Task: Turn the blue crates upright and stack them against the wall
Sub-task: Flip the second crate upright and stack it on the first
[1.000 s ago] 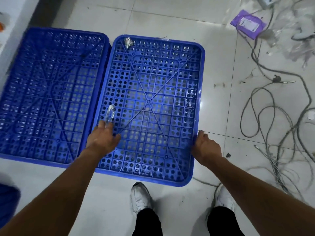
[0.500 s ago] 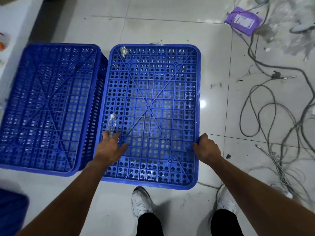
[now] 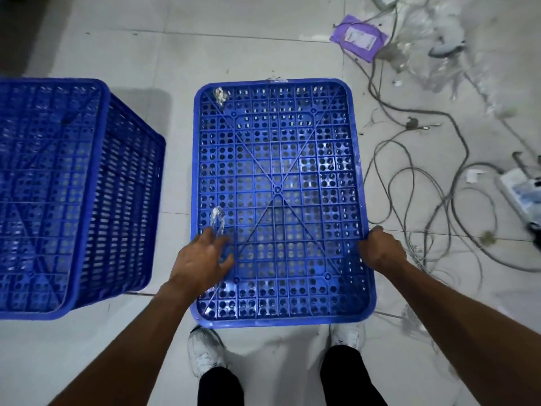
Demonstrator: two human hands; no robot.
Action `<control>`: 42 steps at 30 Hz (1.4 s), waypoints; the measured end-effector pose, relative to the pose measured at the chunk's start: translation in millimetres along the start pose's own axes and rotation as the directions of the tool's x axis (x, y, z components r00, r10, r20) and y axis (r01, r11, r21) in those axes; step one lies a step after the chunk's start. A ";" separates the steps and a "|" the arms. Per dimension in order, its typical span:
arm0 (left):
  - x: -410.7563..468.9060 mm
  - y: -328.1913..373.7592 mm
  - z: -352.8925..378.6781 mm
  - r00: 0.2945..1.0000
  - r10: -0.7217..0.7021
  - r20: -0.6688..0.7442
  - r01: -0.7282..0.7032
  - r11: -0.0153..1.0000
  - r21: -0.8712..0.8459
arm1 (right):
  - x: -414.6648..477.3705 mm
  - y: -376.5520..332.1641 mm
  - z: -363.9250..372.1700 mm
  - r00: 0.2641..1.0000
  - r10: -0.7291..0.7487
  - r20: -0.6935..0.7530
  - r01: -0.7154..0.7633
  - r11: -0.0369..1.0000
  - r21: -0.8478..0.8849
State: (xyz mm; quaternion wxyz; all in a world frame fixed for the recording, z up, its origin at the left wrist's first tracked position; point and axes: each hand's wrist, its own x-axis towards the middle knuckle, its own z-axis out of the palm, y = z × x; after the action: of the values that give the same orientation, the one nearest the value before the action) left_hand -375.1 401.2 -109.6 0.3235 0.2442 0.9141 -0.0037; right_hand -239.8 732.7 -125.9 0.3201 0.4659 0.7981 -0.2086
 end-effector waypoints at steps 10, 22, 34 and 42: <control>4.8 1.8 -5.0 0.966 -0.255 0.041 0.255 0.967 0.009 | 7.8 5.5 -3.8 0.994 -0.112 0.019 0.112 0.994 0.009; 14.6 18.9 0.5 0.924 -0.358 0.131 0.378 0.906 -0.191 | 24.3 5.4 1.9 1.000 0.000 -0.029 0.011 0.927 0.375; 16.7 60.7 -26.5 0.947 -0.152 0.282 0.200 0.968 -0.150 | -8.3 46.1 -47.0 0.901 0.160 -0.404 0.007 0.924 0.381; -18.1 81.2 -77.3 0.986 0.027 0.164 -0.001 0.988 -0.155 | -62.4 11.7 -60.8 0.890 -0.032 -0.454 0.175 0.945 0.275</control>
State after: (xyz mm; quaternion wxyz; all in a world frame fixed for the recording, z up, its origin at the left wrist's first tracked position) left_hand -372.1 477.4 -25.5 0.4165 0.2238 0.8798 0.0492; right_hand -226.2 738.6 -39.3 0.0411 0.5017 0.8313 -0.2358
